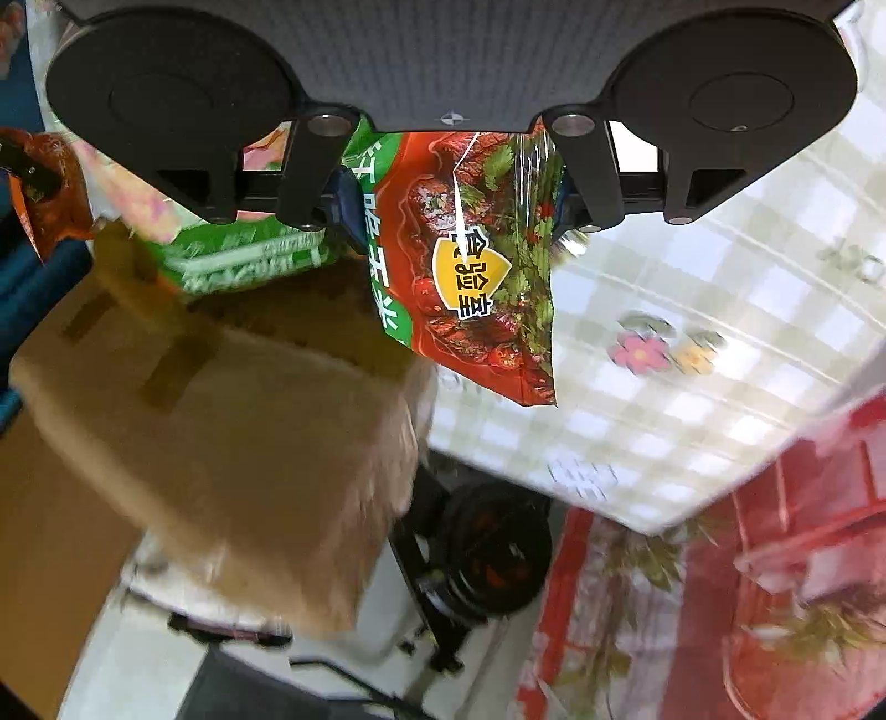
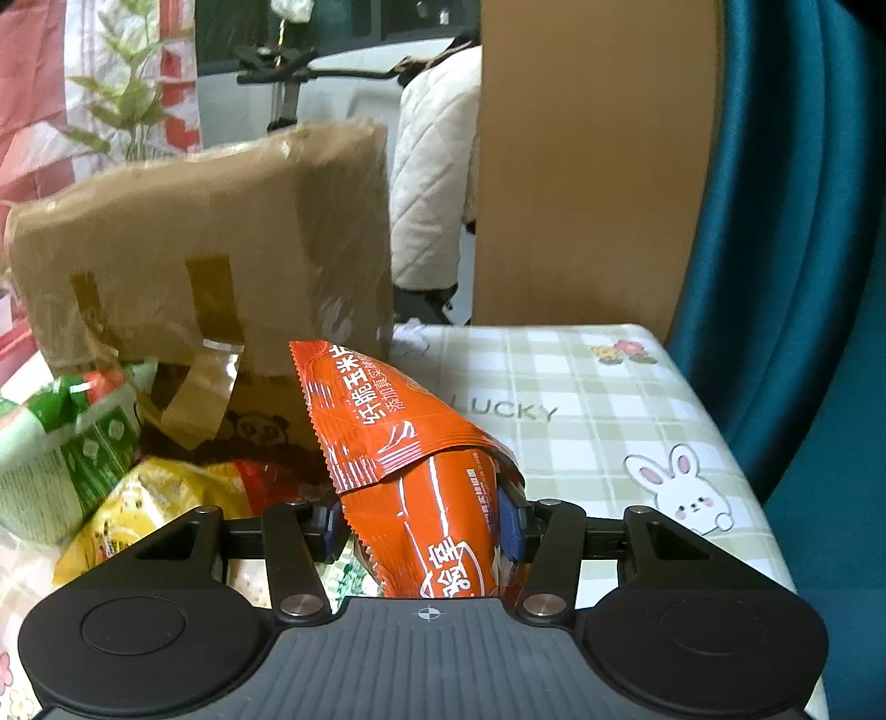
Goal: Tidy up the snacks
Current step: 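Grasp the red-green chip bag with the left tool while the right tool grasps the orange bag, then lift both bags over the box and open both tools to drop them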
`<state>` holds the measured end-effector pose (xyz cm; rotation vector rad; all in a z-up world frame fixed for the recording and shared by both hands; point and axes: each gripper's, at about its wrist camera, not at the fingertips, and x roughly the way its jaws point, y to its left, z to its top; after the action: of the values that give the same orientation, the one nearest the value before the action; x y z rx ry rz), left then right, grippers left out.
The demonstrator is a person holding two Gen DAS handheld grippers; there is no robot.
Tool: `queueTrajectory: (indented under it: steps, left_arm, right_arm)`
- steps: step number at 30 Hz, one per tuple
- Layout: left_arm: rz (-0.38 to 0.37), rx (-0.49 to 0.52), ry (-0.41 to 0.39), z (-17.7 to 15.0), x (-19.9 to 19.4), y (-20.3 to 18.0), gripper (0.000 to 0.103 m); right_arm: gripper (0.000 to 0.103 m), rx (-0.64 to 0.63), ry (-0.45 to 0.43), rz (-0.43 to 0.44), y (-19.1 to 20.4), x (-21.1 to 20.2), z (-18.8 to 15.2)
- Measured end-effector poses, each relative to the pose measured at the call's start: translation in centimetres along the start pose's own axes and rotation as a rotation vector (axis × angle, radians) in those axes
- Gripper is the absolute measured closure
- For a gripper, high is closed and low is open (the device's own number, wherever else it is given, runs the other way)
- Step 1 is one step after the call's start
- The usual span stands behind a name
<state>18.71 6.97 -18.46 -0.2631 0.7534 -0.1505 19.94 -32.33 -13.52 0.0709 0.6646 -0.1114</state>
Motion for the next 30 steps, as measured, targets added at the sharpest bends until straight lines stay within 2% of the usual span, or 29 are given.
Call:
queueTrajectory:
  steps: [8,12,17,20,22,24,27,30]
  left_arm:
    - [0.044,0.035,-0.218,3.2,-6.1,-1.0,0.041]
    - [-0.006,0.076,-0.32,6.4,-8.2,-3.3,0.041]
    - [-0.081,0.184,-0.407,10.9,-9.4,-8.2,0.041]
    - [-0.133,0.221,-0.414,13.5,-8.3,-11.1,0.041]
    - [-0.134,0.26,-0.416,14.7,-6.9,-13.3,0.041]
    - [-0.137,0.283,-0.385,16.0,-4.8,-15.1,0.041]
    - [-0.135,0.27,-0.319,17.3,-1.4,-16.8,0.041]
    - [-0.118,0.26,-0.267,17.9,1.7,-16.7,0.04]
  right_arm:
    - [0.056,0.063,-0.151,-0.031,-1.4,-3.4,3.1]
    - [0.056,0.06,-0.253,-0.012,-1.4,-5.5,6.3]
    - [0.056,0.011,-0.362,0.049,-0.1,-7.1,11.9]
    - [0.056,0.002,-0.384,0.128,1.5,-6.5,15.0]
    - [0.056,-0.023,-0.391,0.163,3.2,-5.5,16.9]
    - [0.056,-0.051,-0.385,0.188,4.9,-4.0,18.5]
    - [0.056,-0.028,-0.339,0.242,6.9,-1.7,19.9]
    - [0.056,0.009,-0.287,0.271,8.5,0.8,20.4]
